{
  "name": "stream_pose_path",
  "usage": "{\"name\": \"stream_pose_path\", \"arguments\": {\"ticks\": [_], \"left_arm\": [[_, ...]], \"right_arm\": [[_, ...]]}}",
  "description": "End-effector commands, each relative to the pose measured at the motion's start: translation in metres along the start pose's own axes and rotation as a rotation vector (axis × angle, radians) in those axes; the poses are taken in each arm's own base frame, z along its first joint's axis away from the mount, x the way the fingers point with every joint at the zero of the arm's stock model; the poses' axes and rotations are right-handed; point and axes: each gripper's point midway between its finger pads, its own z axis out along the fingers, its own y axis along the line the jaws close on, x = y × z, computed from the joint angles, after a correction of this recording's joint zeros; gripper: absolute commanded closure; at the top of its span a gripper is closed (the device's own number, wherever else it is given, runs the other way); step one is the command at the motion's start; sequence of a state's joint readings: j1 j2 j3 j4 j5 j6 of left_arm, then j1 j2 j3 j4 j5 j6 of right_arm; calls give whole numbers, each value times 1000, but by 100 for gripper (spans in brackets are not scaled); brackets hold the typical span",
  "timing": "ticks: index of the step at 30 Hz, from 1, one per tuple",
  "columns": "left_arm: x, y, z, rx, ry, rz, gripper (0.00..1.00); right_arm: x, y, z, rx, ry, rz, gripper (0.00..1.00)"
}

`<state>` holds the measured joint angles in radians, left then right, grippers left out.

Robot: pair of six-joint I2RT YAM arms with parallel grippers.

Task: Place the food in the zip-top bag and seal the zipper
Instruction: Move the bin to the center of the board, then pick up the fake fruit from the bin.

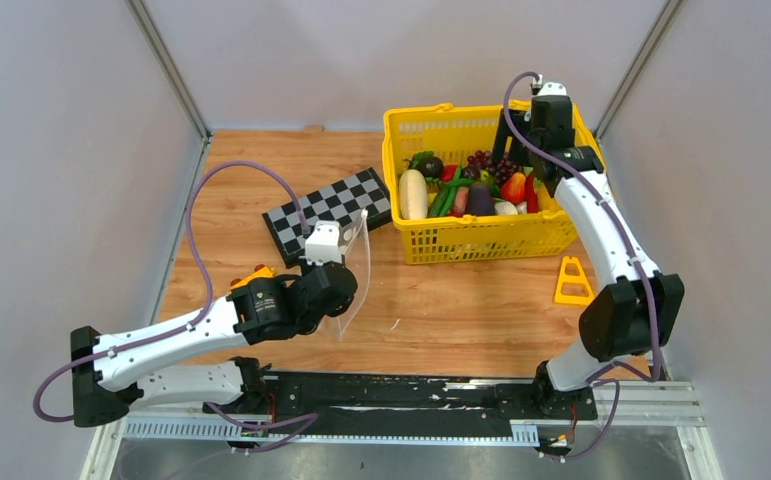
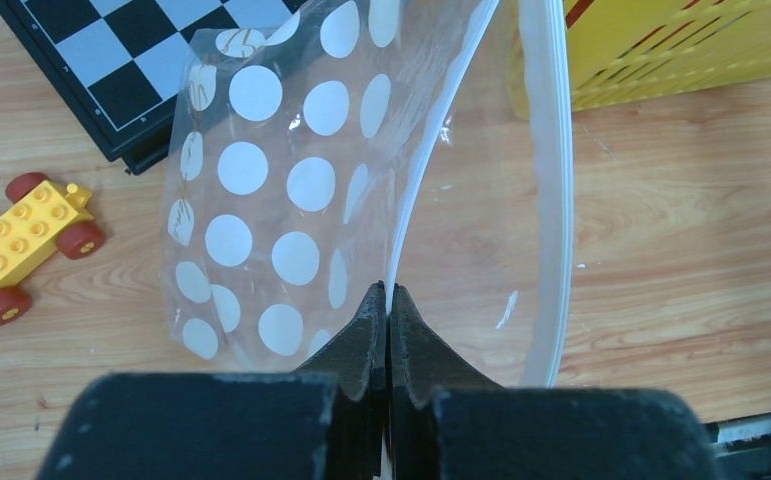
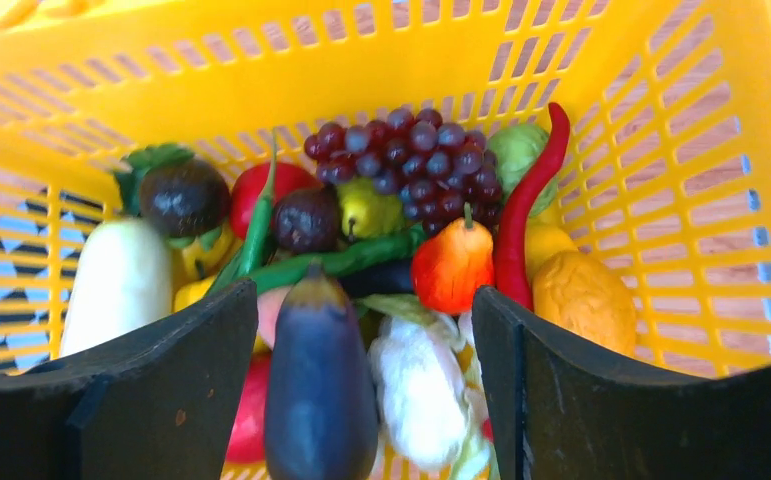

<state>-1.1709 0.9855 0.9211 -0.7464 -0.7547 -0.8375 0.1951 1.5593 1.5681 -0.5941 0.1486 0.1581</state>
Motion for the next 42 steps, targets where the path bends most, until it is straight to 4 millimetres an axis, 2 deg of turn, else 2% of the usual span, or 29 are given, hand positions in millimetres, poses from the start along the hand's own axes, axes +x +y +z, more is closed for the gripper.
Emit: {"name": "stream_pose_path", "arguments": {"ticks": [1, 6, 10, 16, 21, 24, 28, 35, 37, 42], "left_arm": [[-8, -6, -1, 36, -27, -1, 100], [-8, -5, -1, 40, -29, 27, 100], [-9, -6, -1, 48, -31, 34, 100], [-6, -8, 0, 57, -25, 37, 100], [-5, -11, 1, 66, -19, 39, 100], [-4, -10, 0, 65, -14, 43, 100], [-2, -8, 0, 63, -12, 33, 100], [-1, -10, 0, 70, -8, 36, 100], [-1, -11, 0, 74, -5, 36, 100], [1, -13, 0, 82, 3, 37, 100]], "right_arm": [[-13, 1, 42, -25, -54, 95, 21], [-7, -7, 93, -20, -9, 37, 17], [4, -15, 136, -12, 6, -60, 9], [19, -28, 179, 37, 13, -182, 3], [40, -26, 200, 17, 61, -187, 6], [49, -20, 202, -14, 65, -173, 23], [56, -26, 197, 15, 102, -165, 55], [41, -28, 174, 30, 96, -171, 96], [37, -28, 166, 31, 86, -170, 100], [25, -22, 143, -15, 53, -152, 100]]}}
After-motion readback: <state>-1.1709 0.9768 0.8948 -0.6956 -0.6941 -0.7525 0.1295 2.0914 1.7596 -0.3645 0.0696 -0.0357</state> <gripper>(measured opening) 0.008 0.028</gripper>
